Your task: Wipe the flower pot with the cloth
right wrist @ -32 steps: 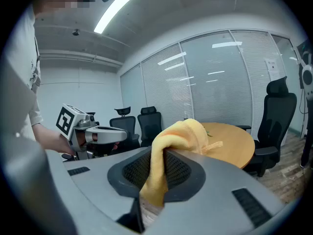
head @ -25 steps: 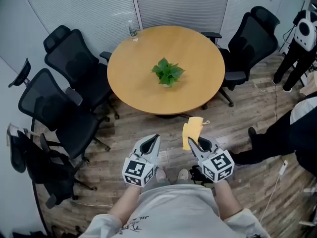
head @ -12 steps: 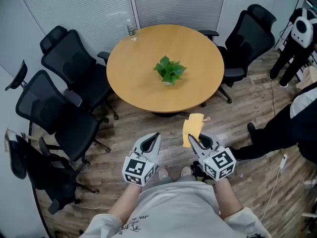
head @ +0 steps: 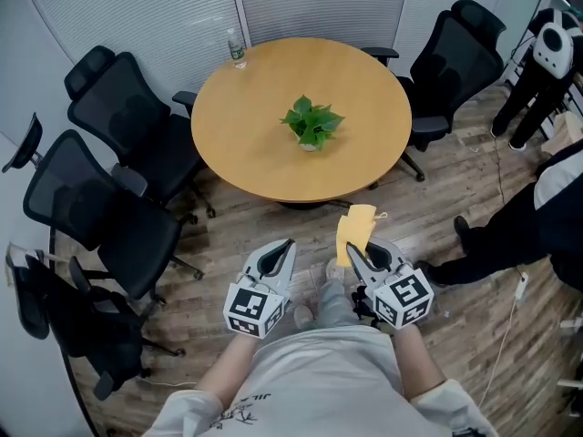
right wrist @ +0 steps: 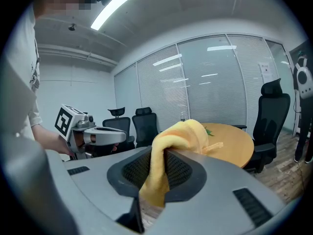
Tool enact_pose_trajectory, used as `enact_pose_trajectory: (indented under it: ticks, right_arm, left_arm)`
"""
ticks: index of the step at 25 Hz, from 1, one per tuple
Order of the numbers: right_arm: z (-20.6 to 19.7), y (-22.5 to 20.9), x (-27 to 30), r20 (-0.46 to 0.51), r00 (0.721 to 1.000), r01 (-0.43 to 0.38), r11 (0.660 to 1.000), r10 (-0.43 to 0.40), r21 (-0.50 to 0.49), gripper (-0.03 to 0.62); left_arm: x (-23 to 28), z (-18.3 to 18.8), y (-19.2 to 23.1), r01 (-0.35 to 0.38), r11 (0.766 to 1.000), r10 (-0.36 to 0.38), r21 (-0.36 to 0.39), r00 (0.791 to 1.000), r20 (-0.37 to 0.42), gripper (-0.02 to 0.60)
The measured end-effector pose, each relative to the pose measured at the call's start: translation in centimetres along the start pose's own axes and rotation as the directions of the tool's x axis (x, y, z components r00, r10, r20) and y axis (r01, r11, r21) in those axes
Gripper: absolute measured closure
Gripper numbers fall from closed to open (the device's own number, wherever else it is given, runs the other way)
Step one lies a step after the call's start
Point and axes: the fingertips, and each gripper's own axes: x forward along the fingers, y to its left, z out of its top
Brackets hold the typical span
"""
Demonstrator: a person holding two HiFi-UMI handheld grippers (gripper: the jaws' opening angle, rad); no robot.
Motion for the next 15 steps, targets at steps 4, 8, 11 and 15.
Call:
enact_pose_trajectory:
  ticks: [4, 8, 11, 15]
  right_arm:
    - [0.1, -1.0, 1.5, -0.003, 1.0, -0.008, 1.0, 0.008, -0.002, 0.534]
    - [0.7, -2.9, 3.5, -0.002, 1.0, -0.017, 1.0, 0.017, -0.009, 0.534]
    - [1.3, -4.9, 5.4, -0.005, 1.0, -0.025, 1.0, 0.025, -0.014, 0.534]
    - [2.7, -8.3, 8.0, -0.01, 0.999, -0.039, 0.999, 0.039, -0.024, 0.534]
  left_arm:
    - [1.3, -0.1, 1.3, -0.007, 1.0, 0.007, 0.002, 1.0, -0.009, 0.571]
    - [3.5, 0.3, 2.8, -0.015, 1.0, 0.015, 0.003, 1.0, -0.012, 0.571]
    - [5.9, 0.9, 4.0, -0.019, 1.0, 0.019, 0.004, 1.0, -0.013, 0.571]
    - [9.5, 2.0, 5.8, -0.026, 1.0, 0.027, 0.005, 1.0, -0.009, 0.571]
